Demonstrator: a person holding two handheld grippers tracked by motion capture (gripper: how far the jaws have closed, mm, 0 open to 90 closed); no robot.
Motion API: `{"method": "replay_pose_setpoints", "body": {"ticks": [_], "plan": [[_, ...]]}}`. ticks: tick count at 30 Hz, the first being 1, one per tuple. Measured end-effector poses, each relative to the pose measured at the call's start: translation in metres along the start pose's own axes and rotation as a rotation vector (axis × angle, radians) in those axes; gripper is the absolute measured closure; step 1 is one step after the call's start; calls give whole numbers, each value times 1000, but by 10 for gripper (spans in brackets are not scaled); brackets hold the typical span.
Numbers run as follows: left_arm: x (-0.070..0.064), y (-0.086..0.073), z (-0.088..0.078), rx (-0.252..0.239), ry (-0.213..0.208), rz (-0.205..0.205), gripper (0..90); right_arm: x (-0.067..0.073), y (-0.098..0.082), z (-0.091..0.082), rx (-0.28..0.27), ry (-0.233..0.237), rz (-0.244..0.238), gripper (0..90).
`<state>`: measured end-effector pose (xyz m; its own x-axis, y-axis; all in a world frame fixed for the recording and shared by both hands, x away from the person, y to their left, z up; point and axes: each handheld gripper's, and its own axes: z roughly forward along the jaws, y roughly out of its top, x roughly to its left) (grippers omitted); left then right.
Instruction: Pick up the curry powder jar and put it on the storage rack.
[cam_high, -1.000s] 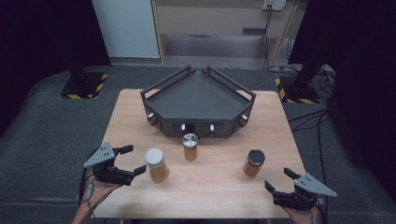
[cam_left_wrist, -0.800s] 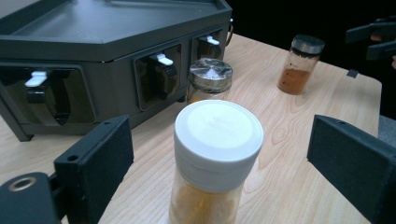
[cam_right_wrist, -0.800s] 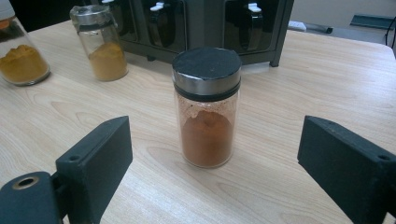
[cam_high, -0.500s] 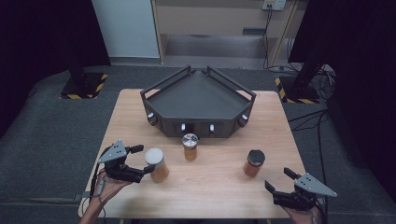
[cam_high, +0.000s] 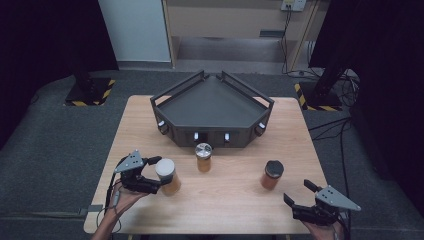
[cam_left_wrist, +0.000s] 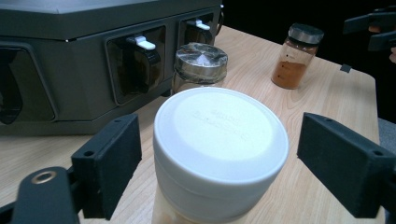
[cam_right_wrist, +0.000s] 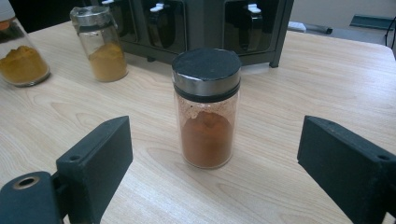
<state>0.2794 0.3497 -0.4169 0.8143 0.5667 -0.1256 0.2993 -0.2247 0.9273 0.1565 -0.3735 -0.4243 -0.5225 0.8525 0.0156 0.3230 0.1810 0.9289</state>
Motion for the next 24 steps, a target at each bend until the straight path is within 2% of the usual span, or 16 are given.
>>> {"method": "replay_pose_setpoints", "body": {"ticks": [6,11,17,24], "plan": [[1,-6,5,-5,-4,9,210,0,0,0,0,1,-2,101],[-1,-10,6,-23,12,31,305,0,0,0,0,1,-2,101],[-5,-13,6,-33,29,56,320,0,0,0,0,1,-2,101],[-6,-10,5,-30,38,42,321,0,0,0,0,1,-2,102]]}}
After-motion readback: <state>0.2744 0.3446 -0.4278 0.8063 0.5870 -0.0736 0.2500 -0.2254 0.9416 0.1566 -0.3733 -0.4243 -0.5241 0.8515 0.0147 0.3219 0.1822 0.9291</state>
